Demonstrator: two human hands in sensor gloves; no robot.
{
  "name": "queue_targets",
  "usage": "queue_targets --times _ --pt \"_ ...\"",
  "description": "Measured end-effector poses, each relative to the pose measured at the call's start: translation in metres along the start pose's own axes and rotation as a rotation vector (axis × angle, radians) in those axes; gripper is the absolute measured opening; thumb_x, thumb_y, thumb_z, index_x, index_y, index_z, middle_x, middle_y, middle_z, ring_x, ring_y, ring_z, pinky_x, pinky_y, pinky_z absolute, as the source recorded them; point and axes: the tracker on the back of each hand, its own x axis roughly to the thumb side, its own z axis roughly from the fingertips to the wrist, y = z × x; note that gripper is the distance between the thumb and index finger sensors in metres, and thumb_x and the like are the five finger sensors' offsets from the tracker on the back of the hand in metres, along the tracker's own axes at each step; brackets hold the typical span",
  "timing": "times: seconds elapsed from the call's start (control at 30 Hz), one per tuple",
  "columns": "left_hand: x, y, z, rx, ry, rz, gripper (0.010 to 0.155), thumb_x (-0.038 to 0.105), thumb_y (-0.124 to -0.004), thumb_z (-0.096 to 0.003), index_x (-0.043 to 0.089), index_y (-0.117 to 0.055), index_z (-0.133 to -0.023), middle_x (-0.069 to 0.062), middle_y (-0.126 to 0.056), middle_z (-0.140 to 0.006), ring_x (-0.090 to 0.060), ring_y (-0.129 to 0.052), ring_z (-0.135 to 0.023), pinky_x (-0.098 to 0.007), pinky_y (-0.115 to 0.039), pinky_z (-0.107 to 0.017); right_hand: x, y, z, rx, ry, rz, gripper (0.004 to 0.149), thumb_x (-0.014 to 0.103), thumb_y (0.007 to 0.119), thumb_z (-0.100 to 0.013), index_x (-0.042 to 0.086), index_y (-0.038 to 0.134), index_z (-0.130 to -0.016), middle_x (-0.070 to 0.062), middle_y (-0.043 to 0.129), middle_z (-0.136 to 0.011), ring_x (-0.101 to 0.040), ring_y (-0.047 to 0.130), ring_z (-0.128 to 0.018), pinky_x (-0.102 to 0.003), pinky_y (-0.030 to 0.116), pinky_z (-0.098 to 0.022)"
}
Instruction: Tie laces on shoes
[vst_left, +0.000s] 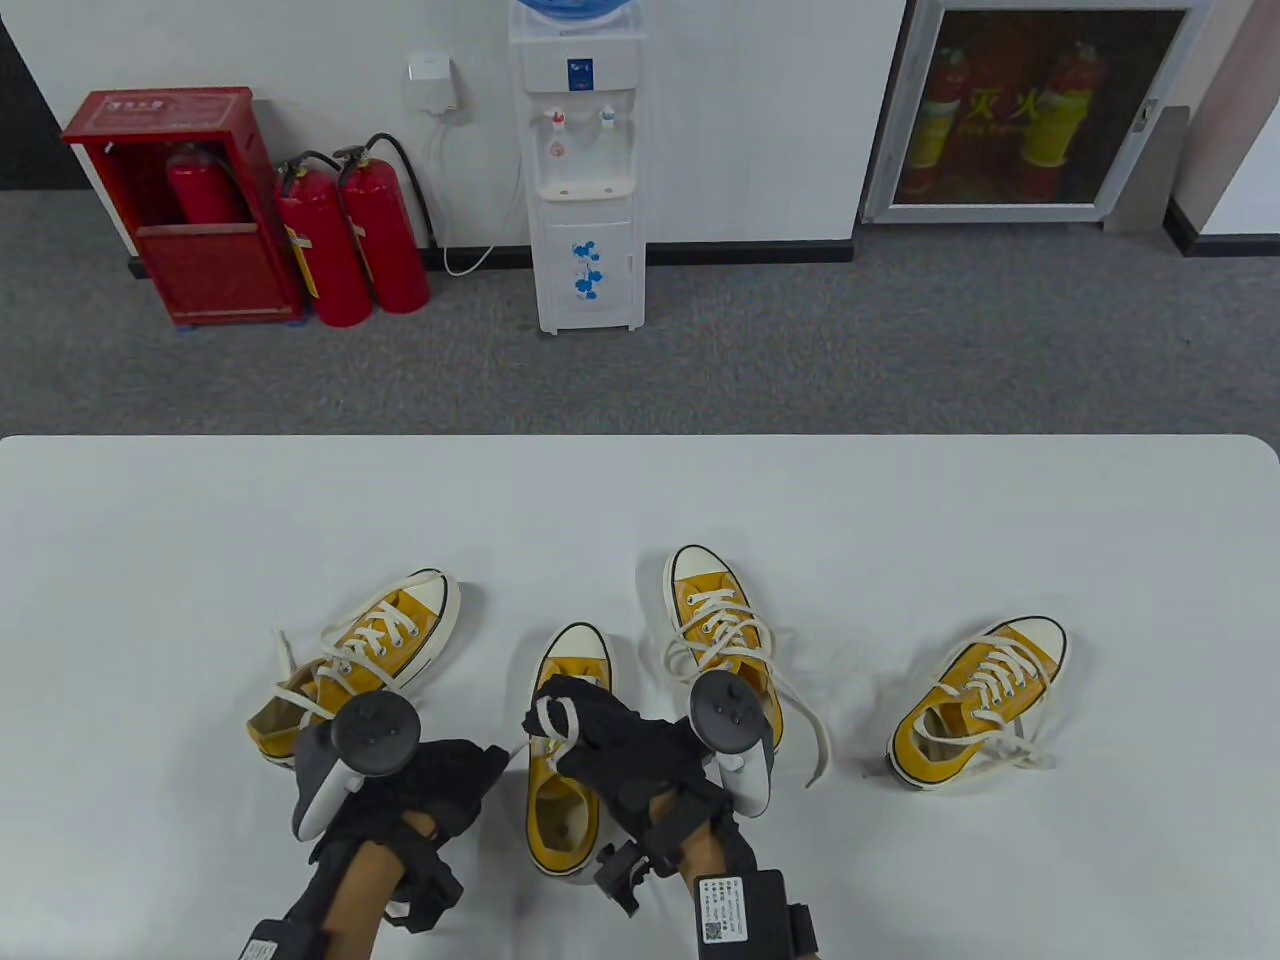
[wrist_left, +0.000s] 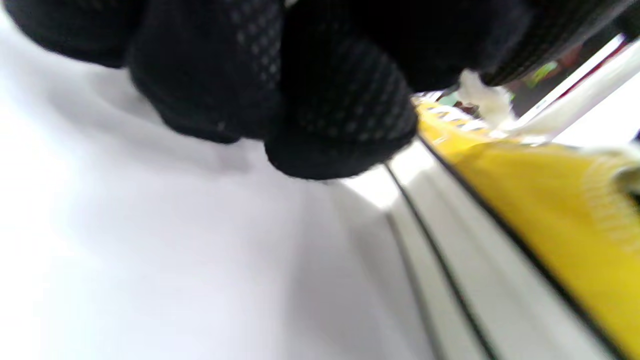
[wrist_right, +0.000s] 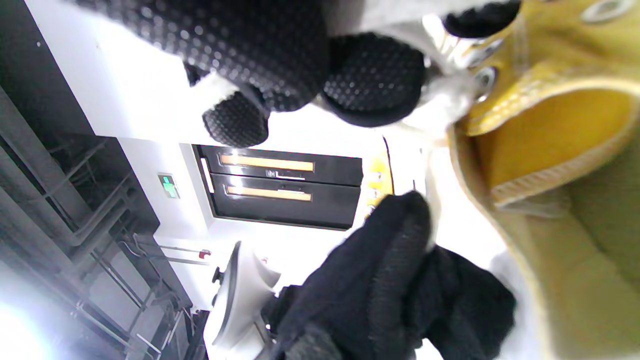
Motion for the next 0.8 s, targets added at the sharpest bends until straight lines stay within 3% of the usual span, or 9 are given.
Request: queue_targets --times 0.53,0.8 --pt "0.018 -0.012 -0.004 -0.08 0.044 -0.279 0.04 0.062 -0.079 -0.0466 0.028 -0.096 -0.033 0.004 -0.111 -0.033 -0.022 -0.102 -0.017 -0.048 -0.087 -0.028 0.0 -0.005 0.001 -0.024 -0.018 -0.038 0.049 0.015 0.084 -0.041 0.025 0.086 -0.089 0.002 0.069 -0.106 -0.024 0.089 -0.06 -0.062 0.054 -0.065" --pt "0.016 -0.014 -0.005 -0.098 0.043 -0.25 0.04 0.062 -0.078 -0.0468 0.028 -0.096 -0.035 0.003 -0.111 -0.035 -0.023 -0.103 -0.019 -0.048 -0.087 -0.029 0.006 -0.009 0.005 -0.115 -0.035 0.105 0.047 0.015 0.083 -0.042 0.019 0.084 -0.089 -0.007 0.075 -0.096 -0.024 0.089 -0.061 -0.061 0.057 -0.066"
